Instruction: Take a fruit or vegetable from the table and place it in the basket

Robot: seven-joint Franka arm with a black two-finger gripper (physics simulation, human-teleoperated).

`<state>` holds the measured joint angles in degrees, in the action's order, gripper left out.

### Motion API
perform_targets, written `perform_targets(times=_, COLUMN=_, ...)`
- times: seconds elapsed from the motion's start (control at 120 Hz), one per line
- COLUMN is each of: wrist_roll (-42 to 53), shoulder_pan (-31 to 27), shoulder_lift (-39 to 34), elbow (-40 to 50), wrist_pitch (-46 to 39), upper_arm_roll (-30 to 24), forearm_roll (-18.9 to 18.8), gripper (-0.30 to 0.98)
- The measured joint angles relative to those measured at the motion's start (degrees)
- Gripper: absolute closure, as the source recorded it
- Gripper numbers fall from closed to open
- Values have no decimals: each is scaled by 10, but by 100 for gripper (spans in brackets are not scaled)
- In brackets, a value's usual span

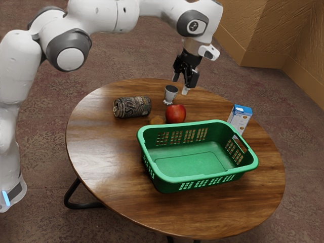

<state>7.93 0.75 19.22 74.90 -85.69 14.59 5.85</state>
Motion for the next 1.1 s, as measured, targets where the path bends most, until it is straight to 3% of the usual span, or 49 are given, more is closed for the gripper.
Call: perform_targets(times=1.1, wrist_roll=8, shoulder_pan=0, shoulder_lift=97, elbow=10, wrist_pitch=0, upper_arm_roll=-6, forearm_roll=7, gripper=0)
